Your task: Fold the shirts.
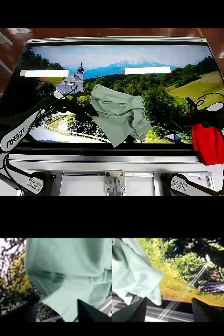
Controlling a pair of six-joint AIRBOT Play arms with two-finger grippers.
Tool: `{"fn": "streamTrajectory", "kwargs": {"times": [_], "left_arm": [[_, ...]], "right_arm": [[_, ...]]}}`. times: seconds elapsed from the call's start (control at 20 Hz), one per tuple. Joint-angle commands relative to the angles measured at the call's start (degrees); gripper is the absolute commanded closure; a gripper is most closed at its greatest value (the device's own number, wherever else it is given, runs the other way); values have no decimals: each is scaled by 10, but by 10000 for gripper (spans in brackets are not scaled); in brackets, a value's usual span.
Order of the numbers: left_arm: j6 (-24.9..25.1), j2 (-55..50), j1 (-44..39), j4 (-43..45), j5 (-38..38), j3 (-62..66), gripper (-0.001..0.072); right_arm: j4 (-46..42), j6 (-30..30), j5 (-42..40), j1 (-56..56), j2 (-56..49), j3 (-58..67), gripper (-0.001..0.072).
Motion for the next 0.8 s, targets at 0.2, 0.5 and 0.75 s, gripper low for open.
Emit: {"fn": "streamTrajectory", "kwargs": {"times": [0.2,0.5,0.75], "left_arm": [[52,-3,-15,-78,8,-1,666],[62,17,3,-78,-5,0,666],[73,38,20,-78,-7,3,667]], "right_arm": [[0,-4,-22,85,-62,-1,55],[58,-13,-113,150,-127,-1,56],[104,-39,-122,149,-125,1,612]]}}
